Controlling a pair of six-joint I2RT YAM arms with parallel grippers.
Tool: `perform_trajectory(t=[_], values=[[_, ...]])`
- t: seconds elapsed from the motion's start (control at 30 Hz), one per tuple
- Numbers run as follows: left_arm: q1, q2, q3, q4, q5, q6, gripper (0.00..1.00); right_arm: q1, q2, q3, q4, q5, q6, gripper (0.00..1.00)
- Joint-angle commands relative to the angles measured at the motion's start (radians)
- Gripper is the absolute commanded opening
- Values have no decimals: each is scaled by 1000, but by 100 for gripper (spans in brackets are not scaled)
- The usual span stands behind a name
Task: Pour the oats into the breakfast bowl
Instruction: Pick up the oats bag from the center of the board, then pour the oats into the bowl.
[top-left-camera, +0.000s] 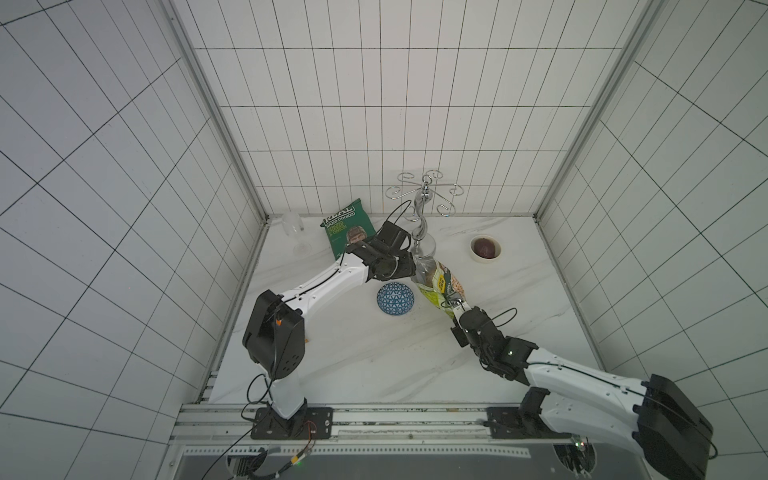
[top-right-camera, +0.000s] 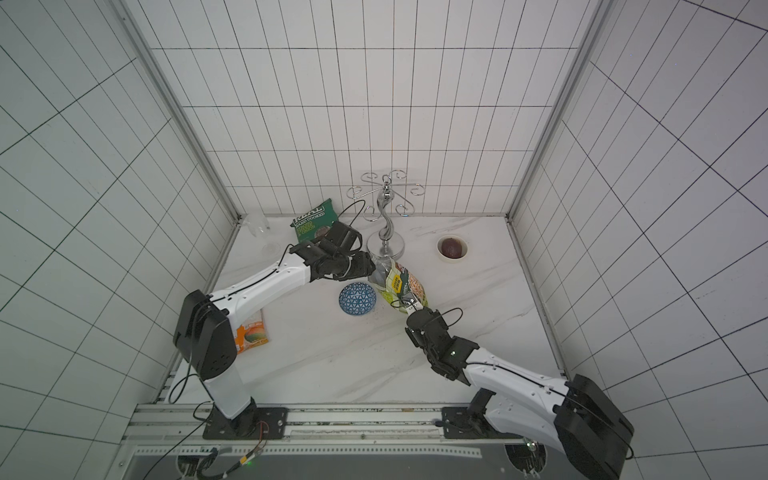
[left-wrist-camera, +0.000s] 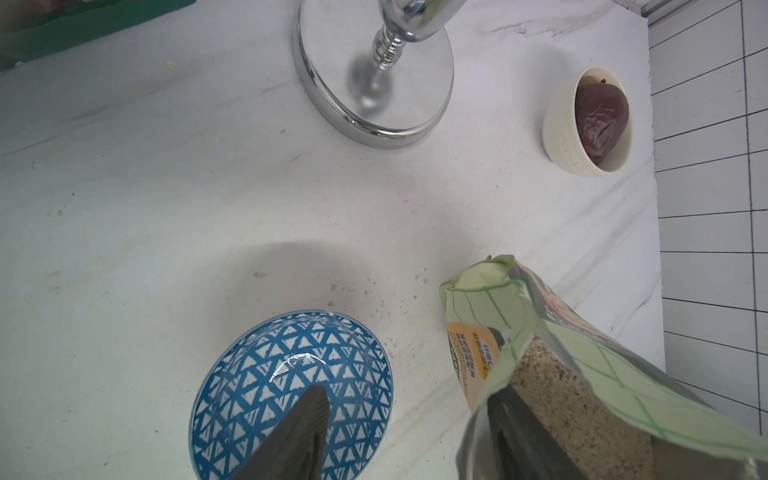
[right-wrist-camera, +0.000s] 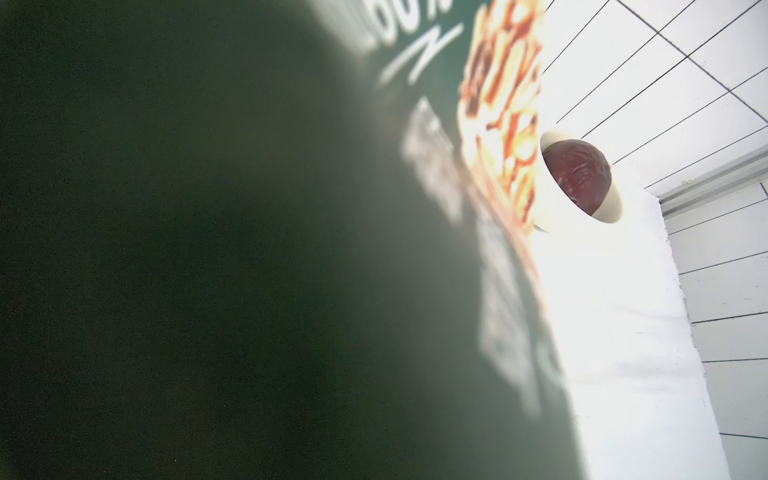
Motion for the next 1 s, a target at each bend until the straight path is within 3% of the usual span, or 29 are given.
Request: perform_trajectory(t=[0.0,0.4,0.97], values=[[8,-77,-28,39,28,-15,65,6,-20,95,-10,49,-27,0],[21,-346,-242,99,-56,-56,72,6,9,318,-312,37,-138,0],[88,-476,-460,203,-33,-132,72,-2,71,494,-562,21,-340,0]])
